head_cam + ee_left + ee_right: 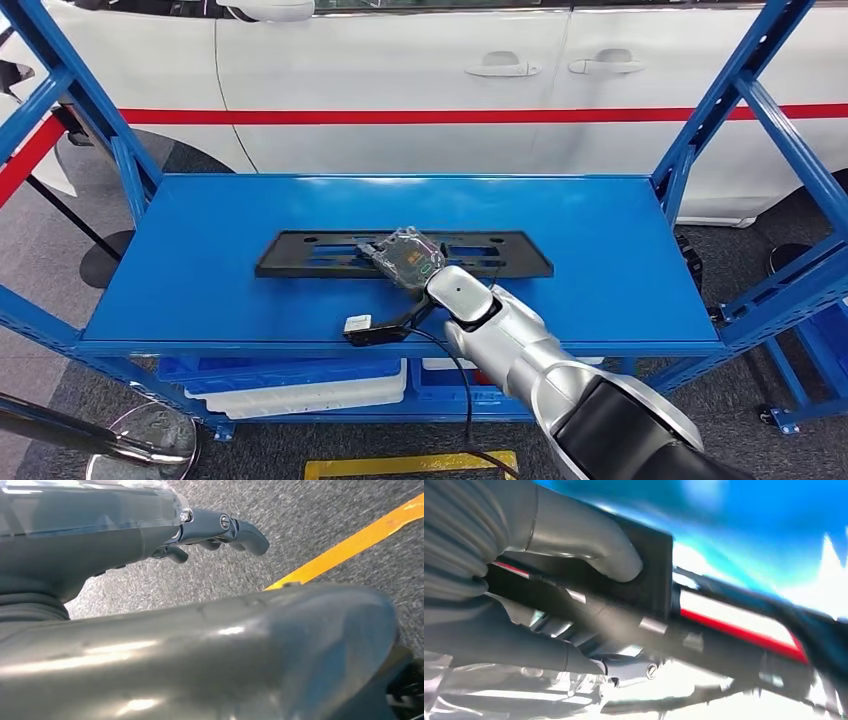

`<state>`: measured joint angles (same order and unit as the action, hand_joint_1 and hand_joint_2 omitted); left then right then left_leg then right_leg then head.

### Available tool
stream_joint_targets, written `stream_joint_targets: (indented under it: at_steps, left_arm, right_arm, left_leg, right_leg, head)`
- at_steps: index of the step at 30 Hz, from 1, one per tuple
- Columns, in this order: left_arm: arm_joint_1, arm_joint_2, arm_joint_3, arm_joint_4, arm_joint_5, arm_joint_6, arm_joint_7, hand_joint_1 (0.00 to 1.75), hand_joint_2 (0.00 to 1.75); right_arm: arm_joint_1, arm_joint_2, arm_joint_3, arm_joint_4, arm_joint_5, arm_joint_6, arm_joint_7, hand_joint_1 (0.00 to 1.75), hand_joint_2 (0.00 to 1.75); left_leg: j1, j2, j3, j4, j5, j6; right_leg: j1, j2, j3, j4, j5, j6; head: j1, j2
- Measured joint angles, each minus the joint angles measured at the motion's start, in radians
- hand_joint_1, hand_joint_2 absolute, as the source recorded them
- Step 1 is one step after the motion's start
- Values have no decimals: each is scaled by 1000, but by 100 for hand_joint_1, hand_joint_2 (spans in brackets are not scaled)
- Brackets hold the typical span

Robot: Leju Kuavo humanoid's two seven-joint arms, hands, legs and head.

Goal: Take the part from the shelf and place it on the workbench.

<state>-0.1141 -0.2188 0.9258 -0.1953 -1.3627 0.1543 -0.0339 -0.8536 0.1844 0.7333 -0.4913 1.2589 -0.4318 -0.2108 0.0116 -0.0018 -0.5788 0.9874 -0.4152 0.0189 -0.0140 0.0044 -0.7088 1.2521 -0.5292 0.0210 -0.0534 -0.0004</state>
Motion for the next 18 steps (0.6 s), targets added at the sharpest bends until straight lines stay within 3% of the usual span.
stream_joint_targets:
  at_steps: [2, 4, 7, 9, 12, 13, 14, 15, 18]
  left_arm:
    - [2, 0, 0, 0, -1, 2, -1, 0, 0]
    - [2, 0, 0, 0, -1, 4, -2, 0, 0]
    - [4, 0, 0, 0, -2, 9, -3, 0, 0]
    - [5, 0, 0, 0, -4, 14, -10, 0, 0]
    - [6, 1, 0, 0, -4, 25, -29, 0, 131]
    - [7, 1, 0, 0, -2, 30, -33, 0, 175]
    - [9, 1, 0, 0, -1, 36, -37, 0, 175]
    - [11, 2, 0, 0, 1, 41, -41, 0, 175]
    - [13, 6, 1, 0, 4, 53, -51, 0, 175]
  right_arm:
    - [43, -18, -48, -122, -126, -20, -101, 175, 175]
    - [83, -38, -88, -258, -232, -7, -164, 175, 175]
    - [143, -68, -131, -440, -460, 58, -260, 175, 175]
    - [177, -83, -157, -561, -675, 159, -331, 175, 175]
    - [228, -102, -188, -722, -955, 345, -393, 175, 175]
    - [251, -109, -196, -769, -1022, 401, -405, 175, 175]
    - [276, -115, -201, -811, -1075, 448, -414, 175, 175]
    - [301, -119, -206, -852, -1119, 488, -422, 175, 175]
    - [360, -129, -211, -949, -1190, 557, -436, 175, 175]
  left_leg:
    - [0, -2, -1, 11, -9, -7]
    - [-3, -4, -6, 23, -16, -18]
    - [-2, -5, -11, 27, -20, -34]
    - [1, -3, -26, 63, -47, -43]
    - [3, -2, -110, 247, -136, -51]
    - [3, -2, -135, 299, -151, -52]
    - [2, -2, -145, 317, -147, -51]
    - [2, -2, -135, 292, -124, -47]
    - [-5, -2, -38, 91, -34, -25]
  right_leg:
    - [-3, -2, 63, -131, 66, -1]
    - [-2, -2, 99, -213, 91, -9]
    - [3, 0, 100, -225, 88, -27]
    - [0, -1, 102, -229, 90, -41]
    - [2, -1, 103, -230, 89, -51]
    - [4, -2, 104, -230, 88, -52]
    - [6, -2, 104, -229, 87, -53]
    - [8, -1, 106, -229, 86, -54]
    - [12, 2, 112, -229, 82, -49]
  head:
    - [0, 0]
    - [0, 0]
    - [0, 0]
    - [0, 0]
    - [0, 0]
    - [0, 0]
    - [0, 0]
    - [0, 0]
    - [0, 0]
